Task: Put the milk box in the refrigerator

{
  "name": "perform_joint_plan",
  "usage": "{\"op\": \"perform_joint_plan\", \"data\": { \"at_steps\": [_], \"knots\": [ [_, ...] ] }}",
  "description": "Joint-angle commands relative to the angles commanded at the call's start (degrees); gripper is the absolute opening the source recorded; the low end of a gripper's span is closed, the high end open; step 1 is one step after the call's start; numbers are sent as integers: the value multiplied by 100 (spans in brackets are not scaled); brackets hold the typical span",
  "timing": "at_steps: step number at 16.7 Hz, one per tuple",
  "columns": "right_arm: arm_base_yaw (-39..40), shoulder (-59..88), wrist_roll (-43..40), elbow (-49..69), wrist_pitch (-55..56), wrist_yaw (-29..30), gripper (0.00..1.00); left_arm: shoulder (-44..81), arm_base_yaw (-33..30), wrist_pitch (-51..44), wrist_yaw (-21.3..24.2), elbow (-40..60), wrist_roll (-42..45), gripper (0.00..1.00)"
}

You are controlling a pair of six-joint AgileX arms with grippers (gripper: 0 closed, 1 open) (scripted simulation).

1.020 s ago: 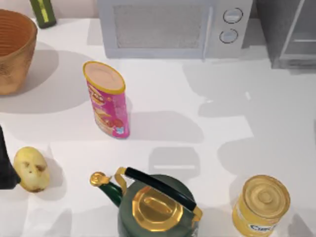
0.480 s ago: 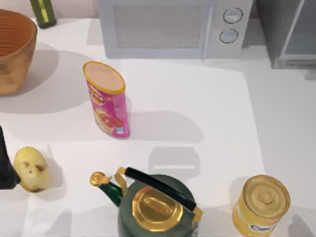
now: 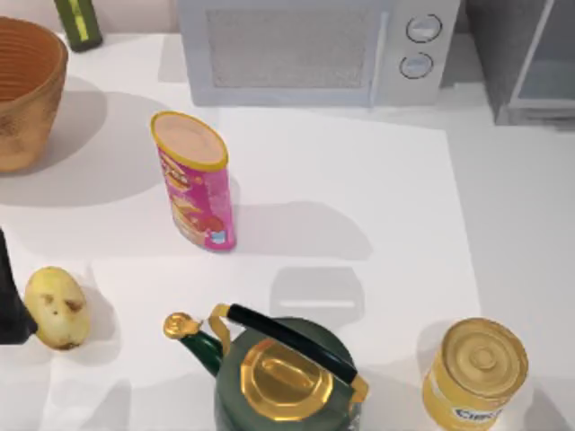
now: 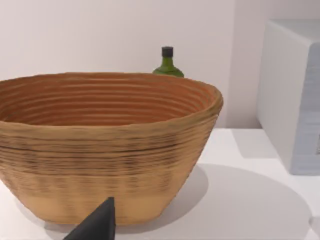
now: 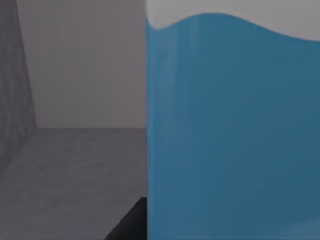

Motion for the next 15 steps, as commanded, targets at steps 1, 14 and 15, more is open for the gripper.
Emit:
{"op": "perform_joint_plan", "data": {
  "at_steps": [1, 14, 15],
  "knots": [
    [21, 131, 4, 287, -145, 18, 0, 0, 0, 0, 0, 0, 0, 100],
    [268, 1047, 0, 2871, -1570, 239, 0, 0, 0, 0, 0, 0, 0, 100],
    [268, 1047, 0, 2871, -1570, 239, 0, 0, 0, 0, 0, 0, 0, 100]
  ]
}}
